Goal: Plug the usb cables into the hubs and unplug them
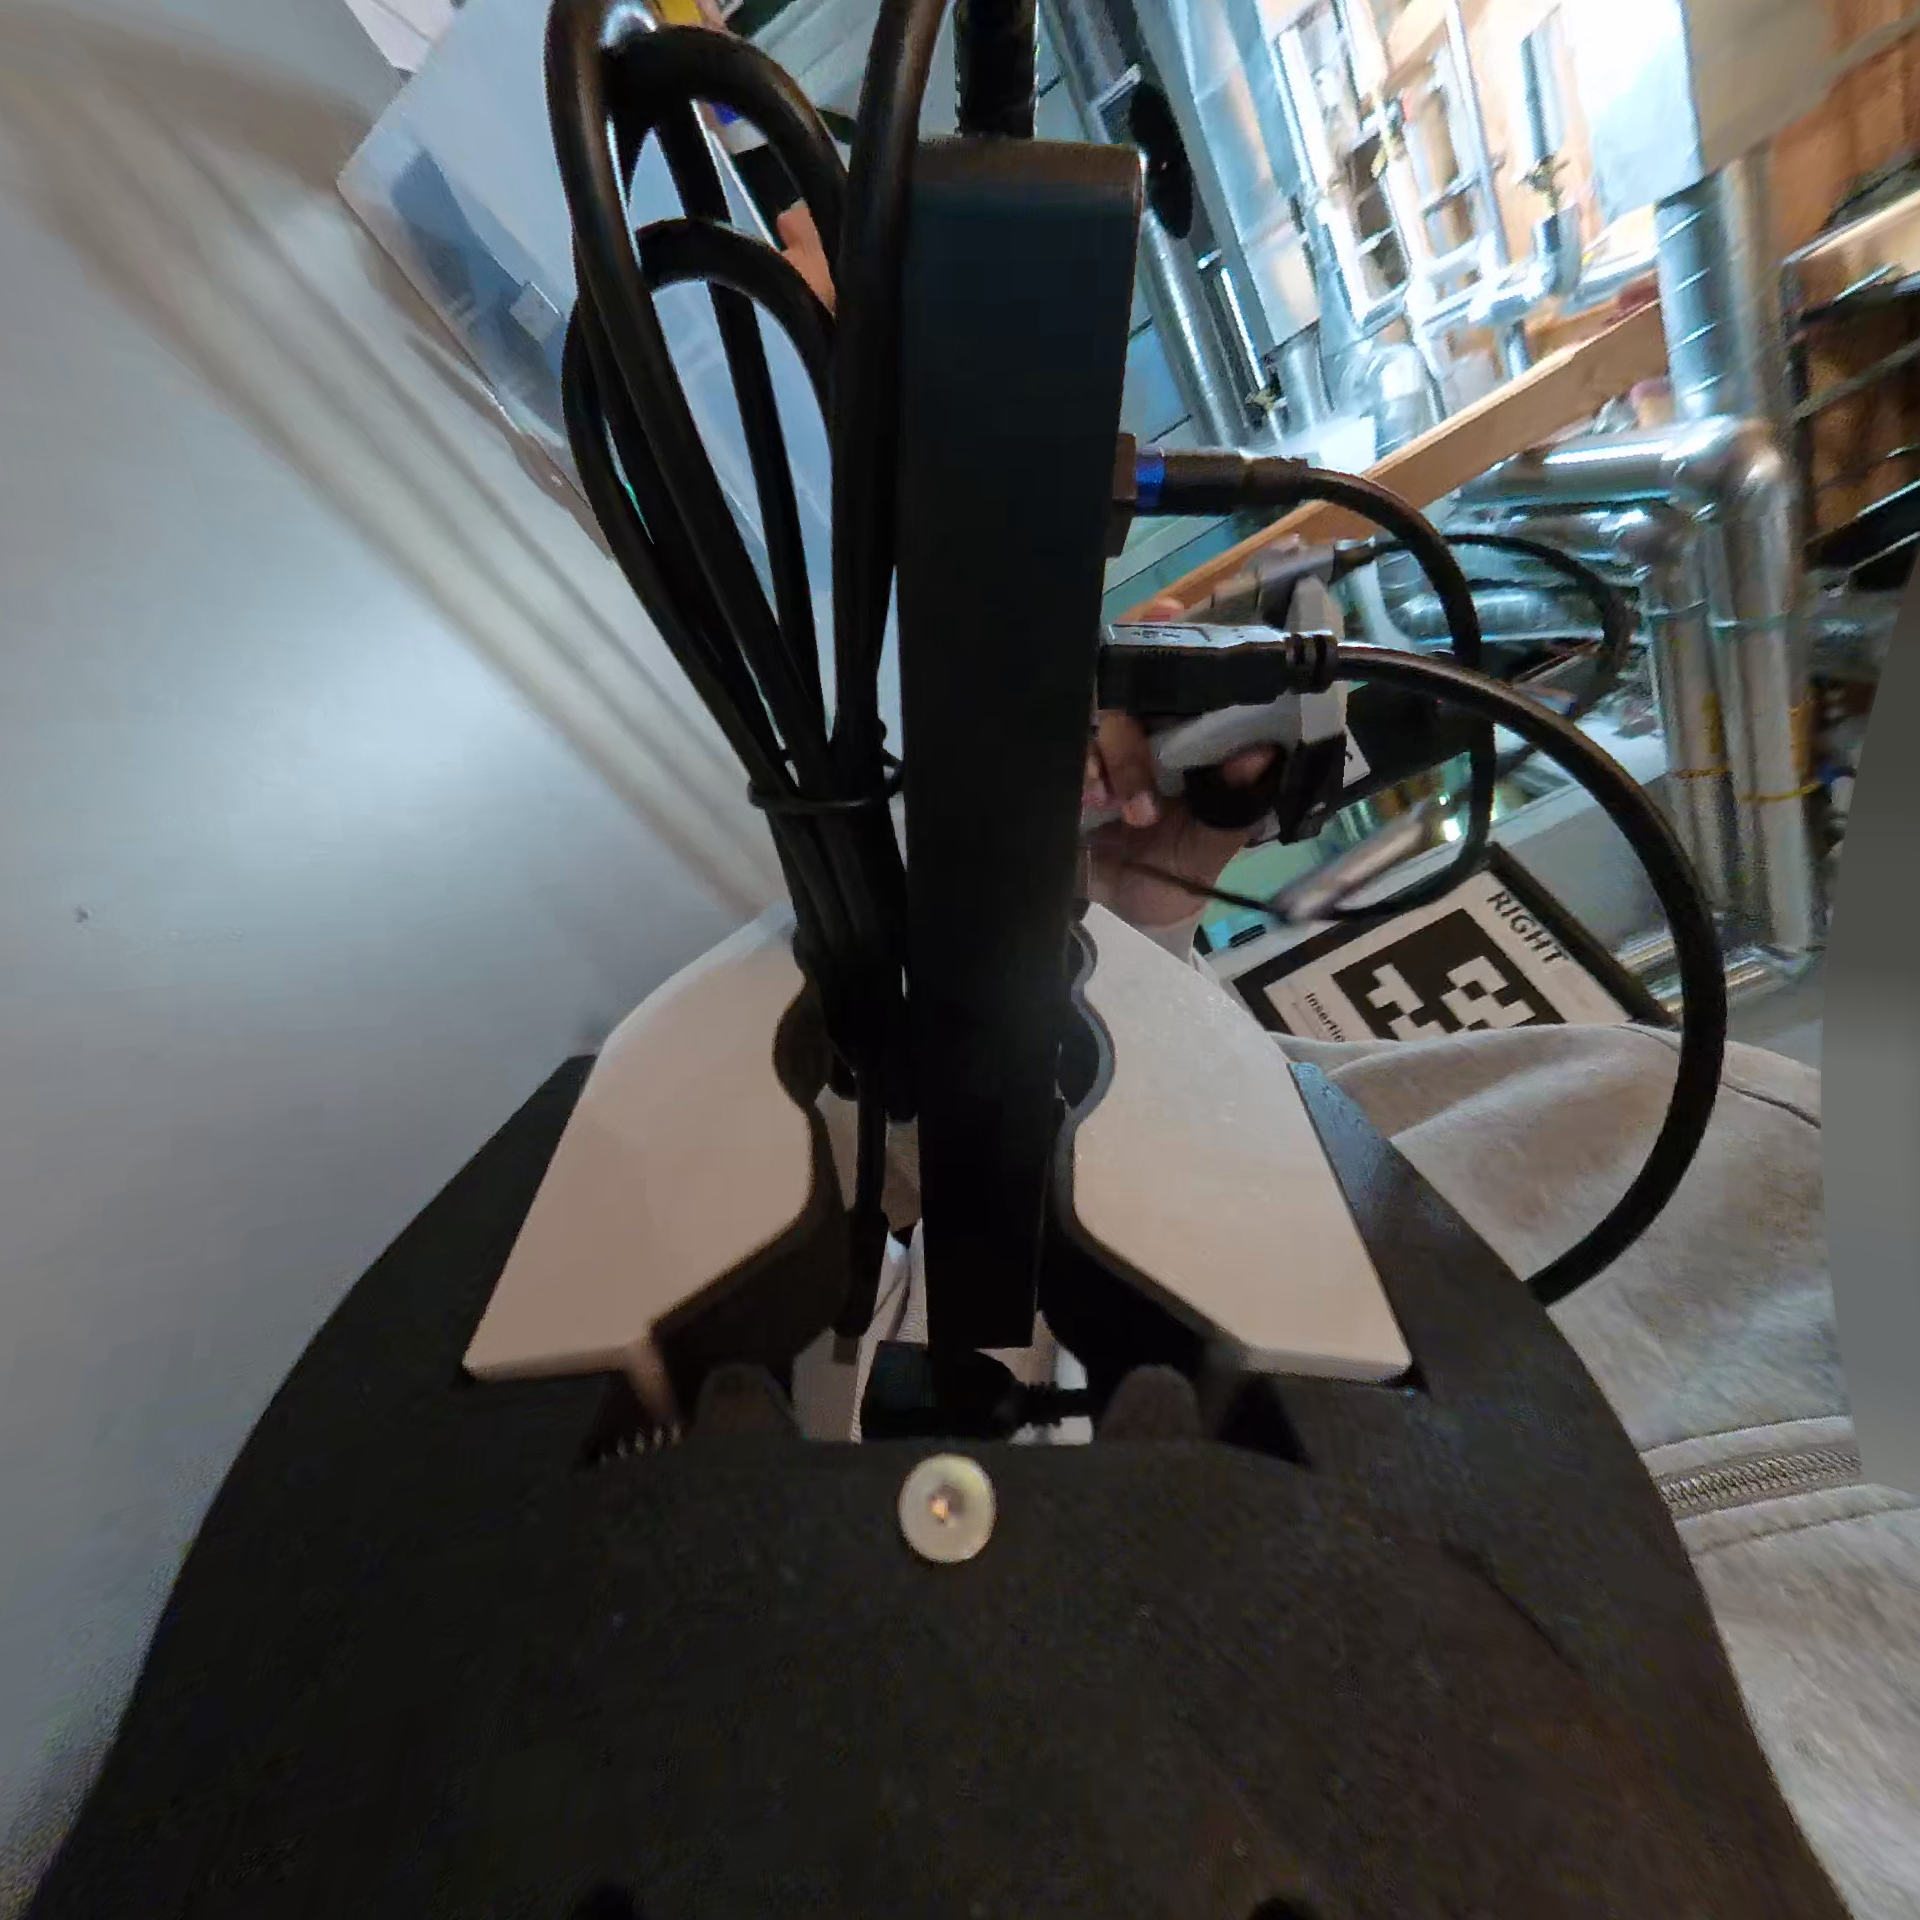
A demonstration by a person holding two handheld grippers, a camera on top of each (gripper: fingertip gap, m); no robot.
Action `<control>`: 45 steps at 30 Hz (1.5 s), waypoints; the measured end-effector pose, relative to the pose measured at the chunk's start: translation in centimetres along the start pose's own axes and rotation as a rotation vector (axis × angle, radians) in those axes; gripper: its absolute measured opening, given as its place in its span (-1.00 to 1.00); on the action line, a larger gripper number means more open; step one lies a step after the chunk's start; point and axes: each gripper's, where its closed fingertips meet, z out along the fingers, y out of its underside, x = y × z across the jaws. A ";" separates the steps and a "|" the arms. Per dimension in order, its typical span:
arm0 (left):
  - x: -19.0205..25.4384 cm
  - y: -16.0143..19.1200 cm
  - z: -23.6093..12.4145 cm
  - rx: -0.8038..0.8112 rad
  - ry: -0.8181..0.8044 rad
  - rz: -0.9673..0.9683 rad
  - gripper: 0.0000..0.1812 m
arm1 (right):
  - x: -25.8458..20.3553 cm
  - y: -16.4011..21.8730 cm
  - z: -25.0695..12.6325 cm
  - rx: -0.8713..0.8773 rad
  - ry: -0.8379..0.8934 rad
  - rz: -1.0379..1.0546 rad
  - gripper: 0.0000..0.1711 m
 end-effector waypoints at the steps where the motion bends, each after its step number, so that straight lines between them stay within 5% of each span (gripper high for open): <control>1: -0.3 0.1 0.1 -0.003 0.008 -0.014 -0.54 | 1.8 -0.8 -0.8 0.015 0.061 0.004 -0.90; 6: -1.6 0.8 0.3 -0.013 0.024 -0.062 -0.53 | 10.6 -3.1 -6.6 0.092 0.357 0.126 -0.90; 11: -1.8 0.7 0.4 -0.010 0.034 -0.082 -0.53 | 17.3 2.2 -10.9 -0.081 0.636 0.233 -0.89; 18: -2.0 0.7 0.4 -0.016 0.037 -0.103 -0.52 | 19.4 8.9 -12.4 -0.292 0.708 0.398 -0.89; 26: -1.9 1.1 0.5 -0.042 0.042 -0.097 -0.53 | 19.5 8.5 -12.3 -0.283 0.719 0.376 -0.56; 31: -1.9 1.4 0.7 -0.062 0.027 -0.073 -0.53 | 14.2 3.2 -7.8 -0.120 0.510 0.126 -0.54; 36: -1.5 2.0 1.0 -0.098 0.044 -0.049 -0.53 | 3.5 3.6 -1.1 -0.194 0.141 -0.153 -0.70; 41: -1.0 3.1 1.5 -0.156 0.047 0.011 -0.52 | -2.5 2.4 0.7 -0.205 0.119 -0.688 -0.91; 45: -0.7 3.6 1.8 -0.187 0.056 0.040 -0.52 | -8.3 4.3 2.4 -0.212 -0.120 -0.512 -0.75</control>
